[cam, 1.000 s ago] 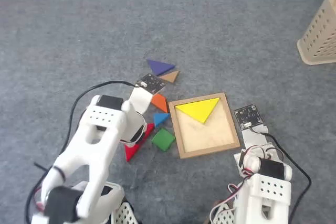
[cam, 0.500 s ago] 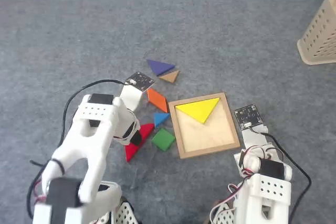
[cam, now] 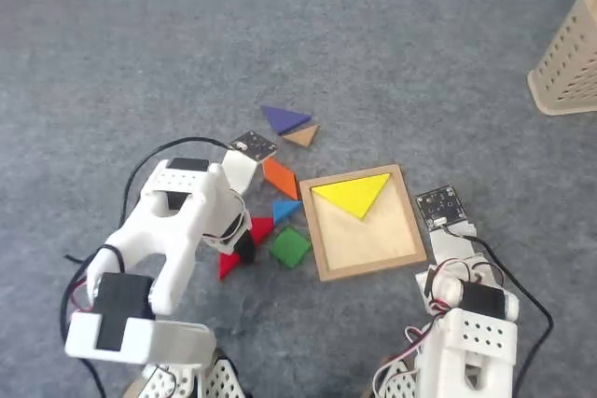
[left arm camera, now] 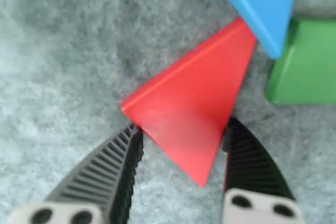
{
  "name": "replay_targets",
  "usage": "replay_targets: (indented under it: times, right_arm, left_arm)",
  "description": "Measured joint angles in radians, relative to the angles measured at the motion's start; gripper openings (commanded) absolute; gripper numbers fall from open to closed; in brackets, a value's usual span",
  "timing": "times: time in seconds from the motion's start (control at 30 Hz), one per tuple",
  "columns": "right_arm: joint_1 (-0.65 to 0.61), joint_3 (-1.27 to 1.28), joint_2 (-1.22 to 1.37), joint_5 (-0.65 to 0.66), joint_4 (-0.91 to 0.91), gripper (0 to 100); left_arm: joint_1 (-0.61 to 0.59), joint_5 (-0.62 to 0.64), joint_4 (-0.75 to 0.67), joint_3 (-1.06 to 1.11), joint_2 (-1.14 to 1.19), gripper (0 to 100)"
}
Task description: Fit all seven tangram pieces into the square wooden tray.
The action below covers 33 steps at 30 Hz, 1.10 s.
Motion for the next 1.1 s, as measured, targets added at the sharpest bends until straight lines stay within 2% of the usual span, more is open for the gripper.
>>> replay_targets:
  times: [0.13,0.4,0.57,1.1]
  right_arm:
    - [0.0,0.0,0.0,0.0,0.0,1.5]
    - [0.0,0.0,0.0,0.0,0.0,1.5]
    - [0.0,0.0,0.0,0.0,0.0,1.5]
    - [0.0,0.0,0.0,0.0,0.0,1.5]
  left_arm:
    - [-0.011,0.0,0.003,-0.002,0.0,23]
    - [-0.023,0.003,0.135,-0.021,-0.146,23]
    - [-0.02,-0.032,0.161,-0.074,-0.187,23]
    - [-0.005,-0.135,0.103,-0.209,0.1,23]
